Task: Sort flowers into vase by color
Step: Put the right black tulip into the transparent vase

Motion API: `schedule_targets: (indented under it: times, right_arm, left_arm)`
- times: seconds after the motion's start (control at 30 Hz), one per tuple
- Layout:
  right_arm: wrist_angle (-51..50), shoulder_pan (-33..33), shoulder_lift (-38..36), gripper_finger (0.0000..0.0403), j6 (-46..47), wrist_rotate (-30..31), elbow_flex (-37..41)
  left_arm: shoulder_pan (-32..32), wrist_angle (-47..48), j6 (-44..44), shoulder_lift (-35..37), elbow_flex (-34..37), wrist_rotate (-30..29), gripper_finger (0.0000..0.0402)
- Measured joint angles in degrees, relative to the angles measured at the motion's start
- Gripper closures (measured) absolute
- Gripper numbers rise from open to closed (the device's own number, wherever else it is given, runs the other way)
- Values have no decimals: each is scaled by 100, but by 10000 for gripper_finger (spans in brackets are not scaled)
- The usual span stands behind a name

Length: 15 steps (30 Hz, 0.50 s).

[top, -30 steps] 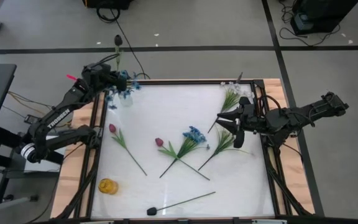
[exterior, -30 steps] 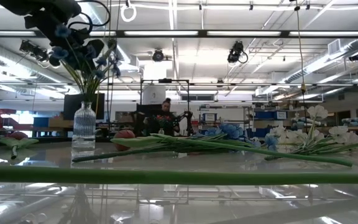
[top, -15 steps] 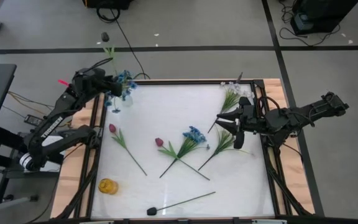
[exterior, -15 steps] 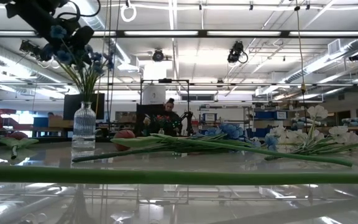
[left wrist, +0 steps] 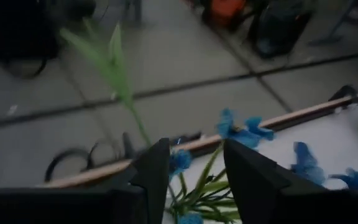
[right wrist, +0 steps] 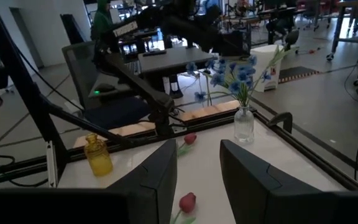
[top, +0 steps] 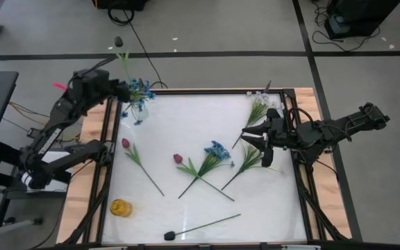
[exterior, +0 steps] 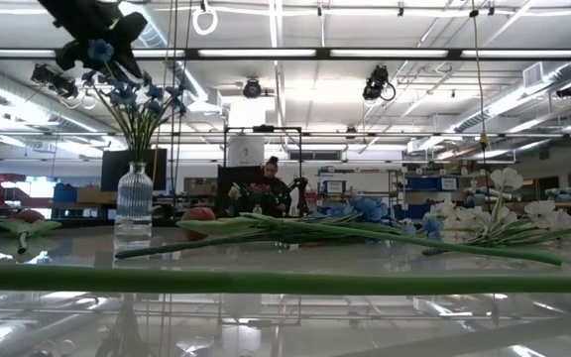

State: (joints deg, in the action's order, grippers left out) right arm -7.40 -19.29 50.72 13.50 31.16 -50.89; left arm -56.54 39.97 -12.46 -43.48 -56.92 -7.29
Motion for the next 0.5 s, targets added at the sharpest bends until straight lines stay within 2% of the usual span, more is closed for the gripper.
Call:
schedule_targets:
  times: [0.1, 0.23, 0.5]
  right_arm:
    - [1, 0, -1, 271, 1, 2, 0]
    - [36, 0, -2, 271, 1, 1, 0]
    - [48, 0, -2, 271, 56, -160, 0]
  left_arm:
    - [-14, 691, -401, -468, -481, -257, 211]
    - [117, 1107, -1090, -893, -1002, -532, 171]
    - [144, 1239, -1629, -1093, -1196, -747, 114]
